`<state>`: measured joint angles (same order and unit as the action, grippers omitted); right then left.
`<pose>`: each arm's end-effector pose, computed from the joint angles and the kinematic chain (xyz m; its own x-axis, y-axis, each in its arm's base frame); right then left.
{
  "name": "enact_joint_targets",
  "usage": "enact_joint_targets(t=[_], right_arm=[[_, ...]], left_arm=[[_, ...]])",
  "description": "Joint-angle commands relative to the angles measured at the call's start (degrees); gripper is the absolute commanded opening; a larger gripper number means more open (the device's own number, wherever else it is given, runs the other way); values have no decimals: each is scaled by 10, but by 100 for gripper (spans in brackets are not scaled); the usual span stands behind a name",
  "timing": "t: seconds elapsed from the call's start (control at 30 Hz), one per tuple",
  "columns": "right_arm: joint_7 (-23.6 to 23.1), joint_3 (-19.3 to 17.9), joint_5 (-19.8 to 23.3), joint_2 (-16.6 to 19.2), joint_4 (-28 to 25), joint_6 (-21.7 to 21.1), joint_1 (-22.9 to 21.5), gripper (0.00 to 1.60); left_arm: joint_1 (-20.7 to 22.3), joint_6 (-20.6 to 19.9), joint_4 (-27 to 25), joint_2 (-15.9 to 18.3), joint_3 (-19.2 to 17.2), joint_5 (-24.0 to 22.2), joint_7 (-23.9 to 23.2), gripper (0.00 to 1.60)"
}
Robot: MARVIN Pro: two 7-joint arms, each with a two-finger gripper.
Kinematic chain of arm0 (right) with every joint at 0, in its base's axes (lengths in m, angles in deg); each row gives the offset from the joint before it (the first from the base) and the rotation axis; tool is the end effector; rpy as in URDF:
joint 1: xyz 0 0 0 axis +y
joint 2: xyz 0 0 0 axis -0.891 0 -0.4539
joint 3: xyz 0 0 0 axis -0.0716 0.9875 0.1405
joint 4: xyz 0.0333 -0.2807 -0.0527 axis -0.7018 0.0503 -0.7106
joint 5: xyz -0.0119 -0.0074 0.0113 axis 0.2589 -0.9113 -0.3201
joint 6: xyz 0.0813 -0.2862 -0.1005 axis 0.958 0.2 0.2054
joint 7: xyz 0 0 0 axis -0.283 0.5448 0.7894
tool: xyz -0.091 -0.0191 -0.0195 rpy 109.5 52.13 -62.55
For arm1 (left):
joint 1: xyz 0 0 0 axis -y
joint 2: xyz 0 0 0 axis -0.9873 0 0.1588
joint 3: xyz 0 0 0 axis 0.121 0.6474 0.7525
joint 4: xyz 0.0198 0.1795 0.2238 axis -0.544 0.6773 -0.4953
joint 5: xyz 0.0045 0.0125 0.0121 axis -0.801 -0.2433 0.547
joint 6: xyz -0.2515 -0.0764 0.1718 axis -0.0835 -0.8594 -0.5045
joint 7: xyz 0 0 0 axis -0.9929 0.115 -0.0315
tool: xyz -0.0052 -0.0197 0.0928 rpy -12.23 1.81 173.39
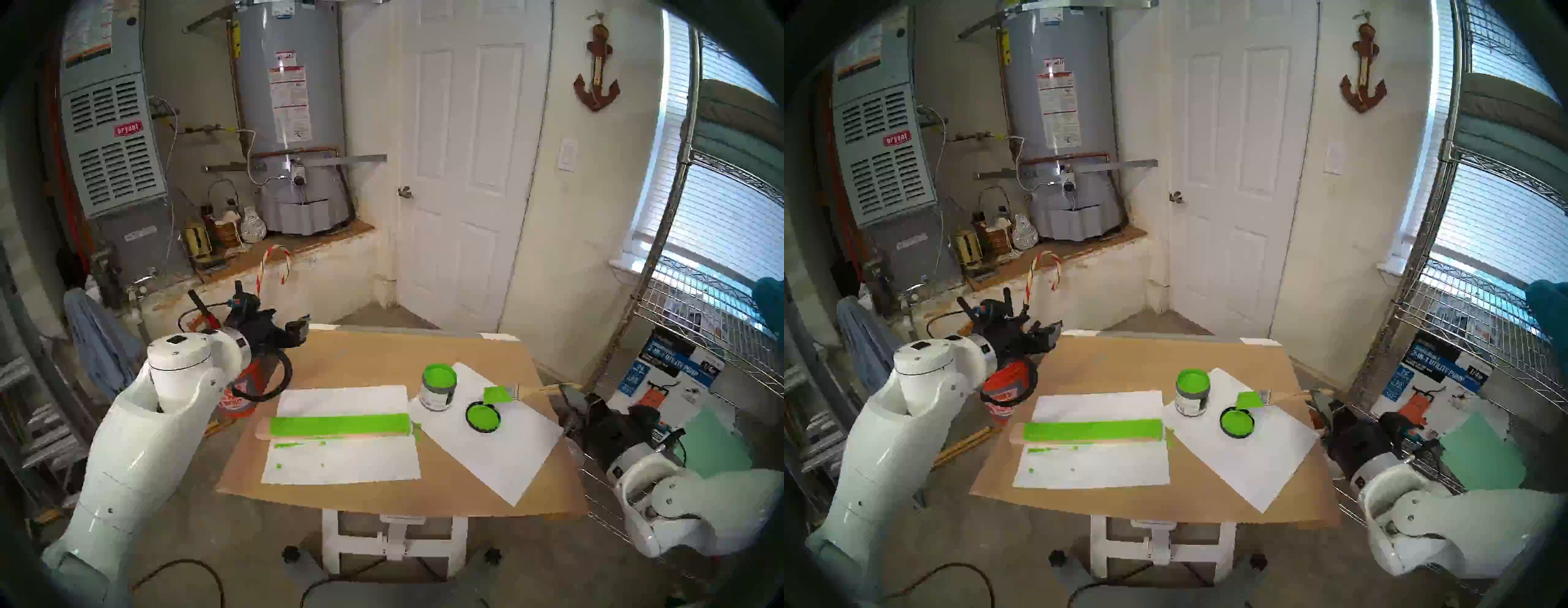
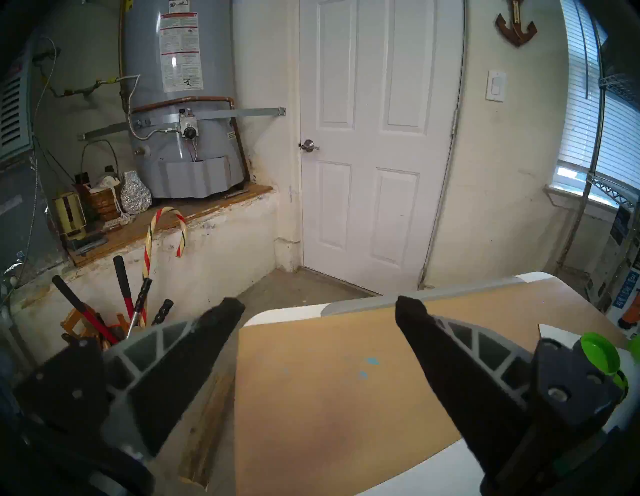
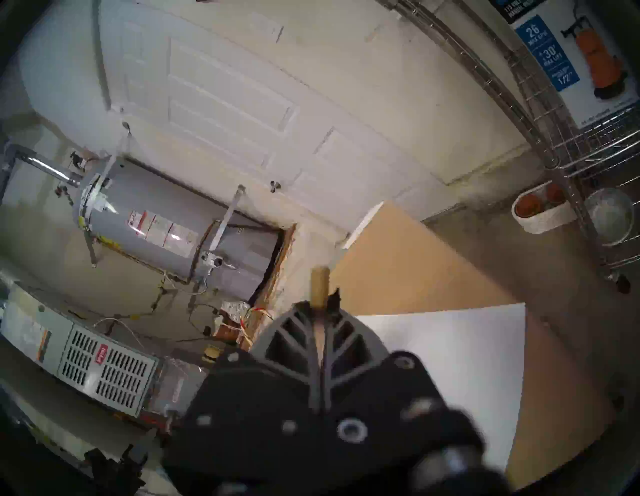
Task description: Pick up brush, dip the brush into paint, and paint the wood
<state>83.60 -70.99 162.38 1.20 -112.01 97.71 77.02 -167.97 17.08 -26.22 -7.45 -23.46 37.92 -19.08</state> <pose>0.2580 -0.0972 -0.2423 0.2046 -0.8323 0.5152 -0.0995 -0.5413 -0.8349 0.4200 0.0740 -0.1995 0.2784 -0.0469 0.9593 -0.2425 -0.9699 0.0230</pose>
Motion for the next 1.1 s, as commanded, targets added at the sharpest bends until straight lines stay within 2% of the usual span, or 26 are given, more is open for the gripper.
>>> enact_joint_targets(t=[0.0,0.6,1.07], right_arm=[[4,-12,-7,11,-16,0,6,0],[43,38,-31,7,-9,-20,-45,0],[85,81,-69,-30,-1,-45,-107,0]], left_arm=[[5,1,-10,1,-5,-1,0,160],[5,1,-10,1,-5,-1,0,160],[5,1,-10,1,-5,-1,0,160]])
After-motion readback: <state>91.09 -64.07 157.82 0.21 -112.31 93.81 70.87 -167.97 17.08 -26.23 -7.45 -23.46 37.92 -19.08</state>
